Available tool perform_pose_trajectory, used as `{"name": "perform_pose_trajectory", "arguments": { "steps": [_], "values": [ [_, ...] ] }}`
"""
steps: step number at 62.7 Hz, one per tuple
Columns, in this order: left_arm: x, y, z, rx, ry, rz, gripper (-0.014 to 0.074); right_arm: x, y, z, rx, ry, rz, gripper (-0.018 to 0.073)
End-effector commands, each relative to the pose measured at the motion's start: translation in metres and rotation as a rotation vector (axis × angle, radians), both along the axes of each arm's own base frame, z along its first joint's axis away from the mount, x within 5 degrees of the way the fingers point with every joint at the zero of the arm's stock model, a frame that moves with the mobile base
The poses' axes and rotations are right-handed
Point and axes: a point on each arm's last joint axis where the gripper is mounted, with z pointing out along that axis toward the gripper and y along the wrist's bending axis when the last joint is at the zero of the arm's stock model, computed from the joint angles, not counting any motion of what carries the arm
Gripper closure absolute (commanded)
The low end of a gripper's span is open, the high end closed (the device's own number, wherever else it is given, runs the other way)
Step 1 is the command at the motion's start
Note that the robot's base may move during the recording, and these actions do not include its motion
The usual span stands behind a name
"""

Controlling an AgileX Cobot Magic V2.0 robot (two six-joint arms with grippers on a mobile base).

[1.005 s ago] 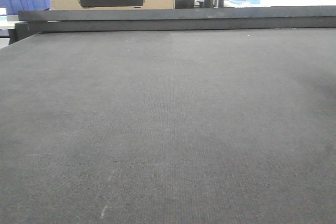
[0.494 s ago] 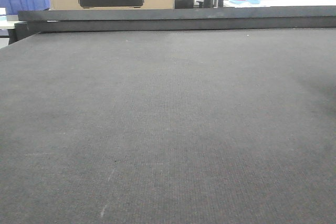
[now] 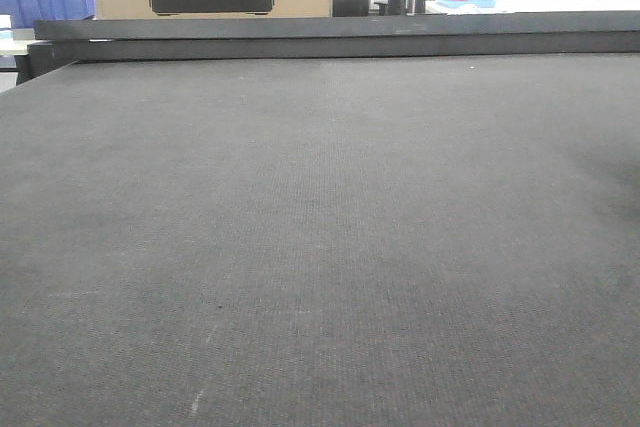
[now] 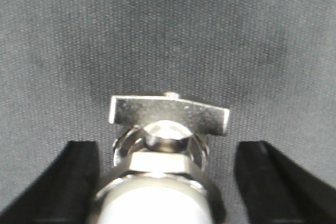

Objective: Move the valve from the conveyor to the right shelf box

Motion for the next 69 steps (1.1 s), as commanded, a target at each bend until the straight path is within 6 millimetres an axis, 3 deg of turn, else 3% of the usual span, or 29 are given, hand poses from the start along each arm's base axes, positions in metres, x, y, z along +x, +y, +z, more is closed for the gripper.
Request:
{"name": "perform_pose_trajectory", "arguments": {
  "steps": [1, 10, 12, 27, 34, 49, 56, 62, 69],
  "values": [
    [0.0, -0.001, 0.002, -0.012, -0.007, -0.001, 0.0707, -0.001, -0.001, 0.001, -0.008, -0.007, 0.006, 0.0295],
    [-0.002, -0.002, 0.0, -0.033, 0.032, 0.003, 0.0707, -0.001, -0.001, 0.001, -0.008, -0.007, 0.006, 0.0678],
    [-0.003, -0.002, -0.002, -0.046, 0.052, 0.018, 0.0707, -0.001, -0.001, 0.001, -0.008, -0.007, 0.006, 0.0727],
    [0.005, 0.02, -0.022, -0.073, 0.325, 0.177, 0.0707, -0.001, -0.001, 0.001, -0.008, -0.007, 0.006, 0.0722],
    [0.015, 0.026, -0.027, -0.008, 0.421, 0.126, 0.0707, 0.0, -0.001, 0.001, -0.008, -0.011, 0.005, 0.0721],
    [0.041, 0.024, -0.032, 0.057, 0.456, 0.013, 0.0692, 0.0, 0.0, 0.001, 0.005, -0.016, 0.0, 0.0721],
    [0.053, 0.025, -0.037, 0.076, 0.478, -0.005, 0.0549, 0.0, 0.0, 0.001, 0.006, -0.016, -0.001, 0.0721],
    [0.062, 0.025, -0.046, 0.075, 0.516, -0.006, 0.0312, 0.0, 0.0, 0.001, 0.008, -0.016, -0.002, 0.0721],
    [0.071, 0.025, -0.059, 0.075, 0.564, -0.008, 0.0115, 0.0, 0.0, 0.001, 0.008, -0.016, -0.002, 0.0721]
  ]
}}
